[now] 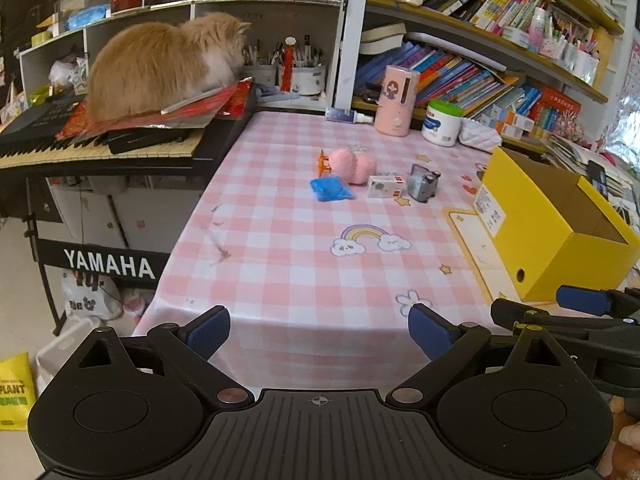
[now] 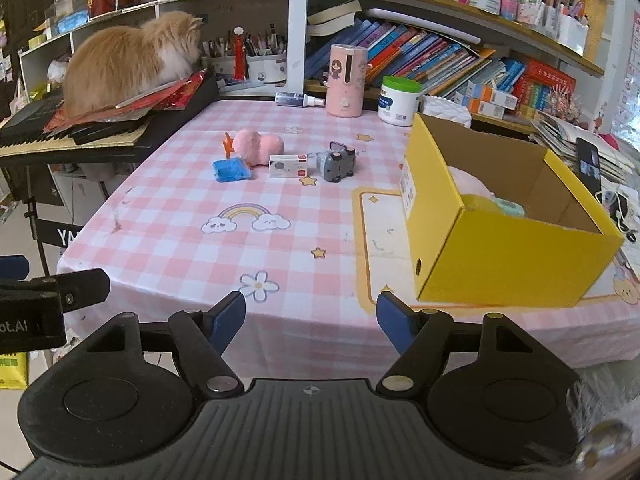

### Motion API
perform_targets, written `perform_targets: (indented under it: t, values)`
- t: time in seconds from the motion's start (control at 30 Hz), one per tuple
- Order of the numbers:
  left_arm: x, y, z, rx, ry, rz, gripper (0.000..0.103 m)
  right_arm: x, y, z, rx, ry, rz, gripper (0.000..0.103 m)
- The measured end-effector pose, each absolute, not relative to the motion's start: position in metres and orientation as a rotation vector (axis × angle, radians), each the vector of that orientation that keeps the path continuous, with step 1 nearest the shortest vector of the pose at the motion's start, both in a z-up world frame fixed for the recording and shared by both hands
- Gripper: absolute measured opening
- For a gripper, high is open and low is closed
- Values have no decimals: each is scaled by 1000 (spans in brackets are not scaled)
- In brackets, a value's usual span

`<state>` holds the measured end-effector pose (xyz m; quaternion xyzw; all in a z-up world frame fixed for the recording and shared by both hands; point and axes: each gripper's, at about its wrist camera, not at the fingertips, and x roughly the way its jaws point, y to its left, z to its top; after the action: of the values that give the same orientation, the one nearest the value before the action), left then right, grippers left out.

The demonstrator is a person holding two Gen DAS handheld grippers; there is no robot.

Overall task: Organize objects
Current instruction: 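Withdraw both open tools from the box toward the remaining table items, then move right tool to the grey toy car while left tool approaches the blue packet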

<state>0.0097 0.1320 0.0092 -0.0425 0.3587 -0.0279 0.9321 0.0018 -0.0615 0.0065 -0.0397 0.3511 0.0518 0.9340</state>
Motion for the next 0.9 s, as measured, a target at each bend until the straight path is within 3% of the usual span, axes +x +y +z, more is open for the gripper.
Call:
perform_targets:
  t: [0.9]
  values:
    - [163, 115, -17, -74, 814, 25, 93, 189, -79, 2, -37, 746, 129, 66]
